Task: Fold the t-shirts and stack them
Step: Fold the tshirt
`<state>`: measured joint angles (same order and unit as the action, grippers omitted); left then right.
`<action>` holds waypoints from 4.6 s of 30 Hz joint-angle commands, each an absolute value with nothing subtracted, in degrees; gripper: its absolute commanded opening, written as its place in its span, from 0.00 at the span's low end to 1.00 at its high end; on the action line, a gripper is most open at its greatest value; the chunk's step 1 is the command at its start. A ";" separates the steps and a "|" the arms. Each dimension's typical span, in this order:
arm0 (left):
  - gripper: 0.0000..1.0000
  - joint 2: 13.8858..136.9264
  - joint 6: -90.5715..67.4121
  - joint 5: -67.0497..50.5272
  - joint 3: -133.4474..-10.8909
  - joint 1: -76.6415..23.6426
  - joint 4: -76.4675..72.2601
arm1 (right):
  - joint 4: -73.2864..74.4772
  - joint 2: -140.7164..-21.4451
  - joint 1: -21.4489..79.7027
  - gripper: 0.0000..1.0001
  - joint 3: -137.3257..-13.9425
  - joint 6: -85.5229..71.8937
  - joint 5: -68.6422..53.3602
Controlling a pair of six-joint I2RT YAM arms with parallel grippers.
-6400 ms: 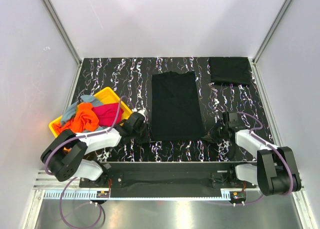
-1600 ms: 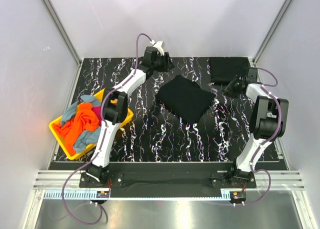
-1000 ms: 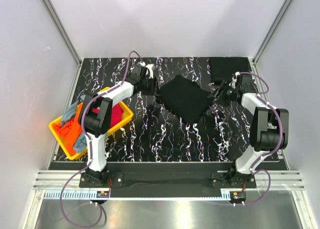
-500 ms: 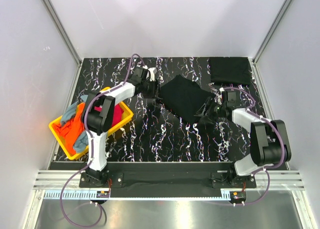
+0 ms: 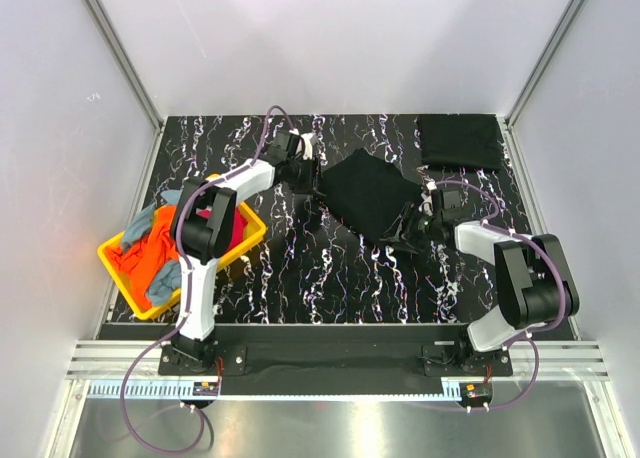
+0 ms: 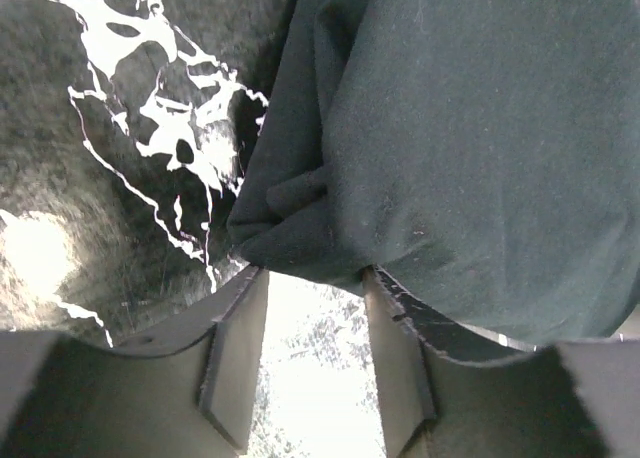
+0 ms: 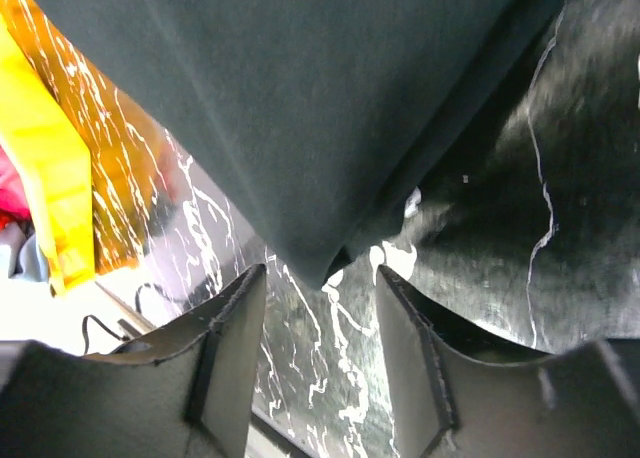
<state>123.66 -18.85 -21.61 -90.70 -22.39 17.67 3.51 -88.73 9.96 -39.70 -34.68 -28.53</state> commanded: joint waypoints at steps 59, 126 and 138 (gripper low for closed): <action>0.57 142.29 -16.26 -30.58 -122.60 -20.22 20.31 | 21.97 -115.48 -3.08 0.56 -79.45 -15.56 -28.56; 0.34 107.50 -22.32 -13.00 -82.88 -27.42 22.32 | 12.74 -103.10 -0.35 0.20 -63.27 -28.39 -52.73; 0.35 120.93 -22.24 -17.32 -91.32 -27.68 22.15 | 10.11 -115.57 5.19 0.24 -71.11 -28.83 -54.14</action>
<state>115.96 -22.48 -16.32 -90.63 -27.55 21.76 10.35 -112.68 6.13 -71.05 -29.61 -53.47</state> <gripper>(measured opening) 0.351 0.241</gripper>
